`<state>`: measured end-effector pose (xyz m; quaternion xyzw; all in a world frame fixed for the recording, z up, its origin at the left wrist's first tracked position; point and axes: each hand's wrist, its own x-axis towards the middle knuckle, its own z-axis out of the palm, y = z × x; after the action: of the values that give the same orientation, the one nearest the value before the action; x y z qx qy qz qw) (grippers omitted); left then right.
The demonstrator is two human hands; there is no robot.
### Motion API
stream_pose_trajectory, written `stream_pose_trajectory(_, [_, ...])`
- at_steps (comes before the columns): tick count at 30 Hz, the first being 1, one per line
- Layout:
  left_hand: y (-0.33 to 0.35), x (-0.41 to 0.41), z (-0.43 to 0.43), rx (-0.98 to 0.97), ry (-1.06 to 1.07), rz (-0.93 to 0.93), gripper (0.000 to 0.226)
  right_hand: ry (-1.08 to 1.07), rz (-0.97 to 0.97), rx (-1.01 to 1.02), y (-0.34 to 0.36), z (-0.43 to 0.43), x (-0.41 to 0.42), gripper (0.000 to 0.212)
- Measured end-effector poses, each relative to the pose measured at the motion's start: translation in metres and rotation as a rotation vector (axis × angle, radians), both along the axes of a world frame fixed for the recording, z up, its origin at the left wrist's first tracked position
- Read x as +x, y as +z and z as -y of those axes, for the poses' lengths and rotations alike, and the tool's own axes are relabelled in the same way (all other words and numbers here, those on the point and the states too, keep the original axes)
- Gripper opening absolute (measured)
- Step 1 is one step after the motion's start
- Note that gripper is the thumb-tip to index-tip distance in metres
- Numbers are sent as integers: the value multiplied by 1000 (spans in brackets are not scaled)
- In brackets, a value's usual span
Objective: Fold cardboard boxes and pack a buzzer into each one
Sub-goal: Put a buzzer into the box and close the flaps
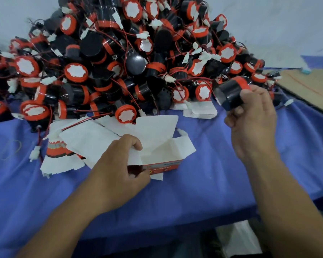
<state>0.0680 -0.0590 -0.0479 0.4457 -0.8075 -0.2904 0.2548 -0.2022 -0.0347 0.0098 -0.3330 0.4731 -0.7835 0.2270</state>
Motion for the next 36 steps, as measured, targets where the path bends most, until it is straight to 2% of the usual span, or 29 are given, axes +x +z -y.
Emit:
stream_pose_trajectory(3, [-2, -8, -3, 26, -65, 19, 49, 175, 15, -77, 2, -17, -4, 22])
stream_pose_trajectory(6, [-6, -16, -2, 62, -105, 14, 50, 401, -212, -140, -3, -31, -3, 34])
stream_pose_trajectory(8, [-5, -19, -1, 56, -120, 20, 51, 465, -462, -67, -9, -37, -2, 42])
stream_pose_trajectory(11, [-1, -22, -1, 61, -123, -20, 54, 491, -793, 196, -19, -42, -1, 47])
stream_pose_trajectory(13, [1, -23, -2, 46, -107, -29, 57, 523, -924, 312, -21, -43, 1, 48])
stream_pose_trajectory(16, [1, -24, -2, 36, -102, -28, 62, 519, -1058, 354, -15, -43, 5, 49])
stream_pose_trajectory(22, [2, -24, -4, 31, -96, -11, 55, 462, -1190, 313, -11, -39, 16, 45])
stream_pose_trajectory(26, [4, -25, -6, 20, -110, -12, 49, 491, -1307, 284, -25, -35, 29, 28])
stream_pose_trajectory(31, [-2, -21, -2, -9, -78, 6, 52, 466, -1236, 294, -30, -31, 29, 21])
stream_pose_trajectory(36, [-2, -24, -5, -36, 2, -124, 44, 423, -1286, 343, -32, -28, 30, 13])
